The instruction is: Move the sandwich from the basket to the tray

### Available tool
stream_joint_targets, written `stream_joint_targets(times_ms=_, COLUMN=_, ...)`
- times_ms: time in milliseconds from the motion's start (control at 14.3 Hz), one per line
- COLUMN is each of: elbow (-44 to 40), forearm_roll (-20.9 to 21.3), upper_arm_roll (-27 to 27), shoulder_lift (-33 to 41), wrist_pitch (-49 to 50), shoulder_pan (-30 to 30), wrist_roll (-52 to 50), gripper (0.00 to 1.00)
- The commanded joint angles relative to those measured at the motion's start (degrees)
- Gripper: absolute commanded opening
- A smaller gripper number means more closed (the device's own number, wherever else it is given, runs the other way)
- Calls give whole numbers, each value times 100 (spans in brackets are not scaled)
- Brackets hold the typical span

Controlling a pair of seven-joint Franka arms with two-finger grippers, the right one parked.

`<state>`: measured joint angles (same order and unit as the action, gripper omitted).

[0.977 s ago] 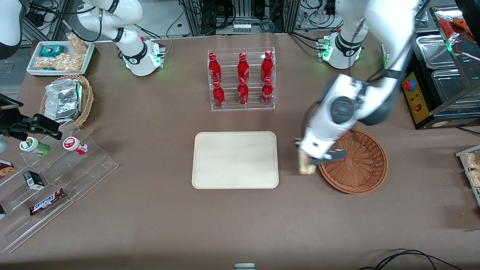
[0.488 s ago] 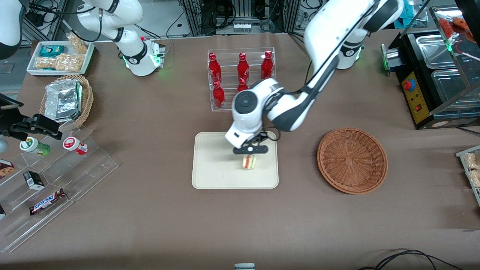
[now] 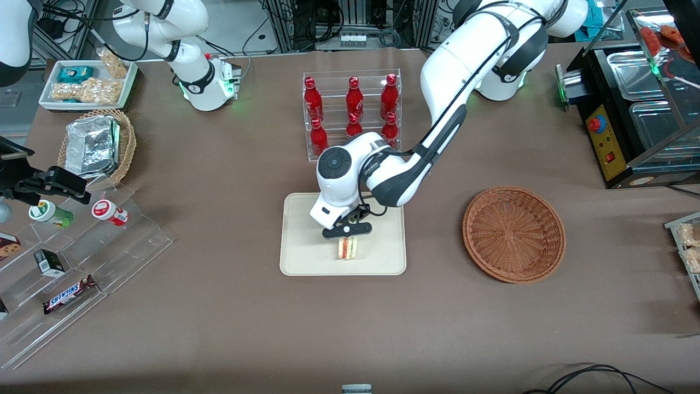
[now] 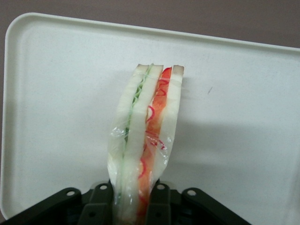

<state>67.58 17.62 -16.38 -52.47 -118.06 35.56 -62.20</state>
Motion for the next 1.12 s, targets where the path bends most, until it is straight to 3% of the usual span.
stream_joint_targets(times_ms=0, elbow=-298, forearm_roll=258, upper_arm_roll=118, shoulder_lift=-124, wrist_pitch=204, shoulder_pan=205, wrist_roll=-475, gripper=100)
stream_joint_targets(times_ms=140, elbow=-307, forearm_roll=478, upper_arm_roll=153, shoulder_lift=-62, wrist_pitch=387, shoulder_pan=188, wrist_roll=-1036, gripper=100)
stream_joint_targets(times_ms=419, elbow=-298, forearm_roll=304, upper_arm_roll=268, shoulder_lift=612, wrist_pitch=1255, shoulder_pan=-215, wrist_roll=-1040, gripper=100)
stream_joint_targets(times_ms=698, elbow=-254, forearm_roll=-899, upper_arm_roll=294, shoulder_lift=1658, wrist_pitch=2223, shoulder_pan=-813, wrist_roll=83, gripper=100)
stream_joint_targets(times_ms=907, elbow=-245, forearm_roll=-1478, upper_arm_roll=285, shoulder_lift=2326, wrist_pitch=3206, shoulder_pan=-1638, wrist_roll=1057, gripper=100)
stream_joint_targets(times_ms=1047, elbow=-219, forearm_roll=-1639, upper_arm_roll=285, shoulder_lift=2696, wrist_pitch=3935, shoulder_pan=-2174, wrist_roll=1953, gripper=100)
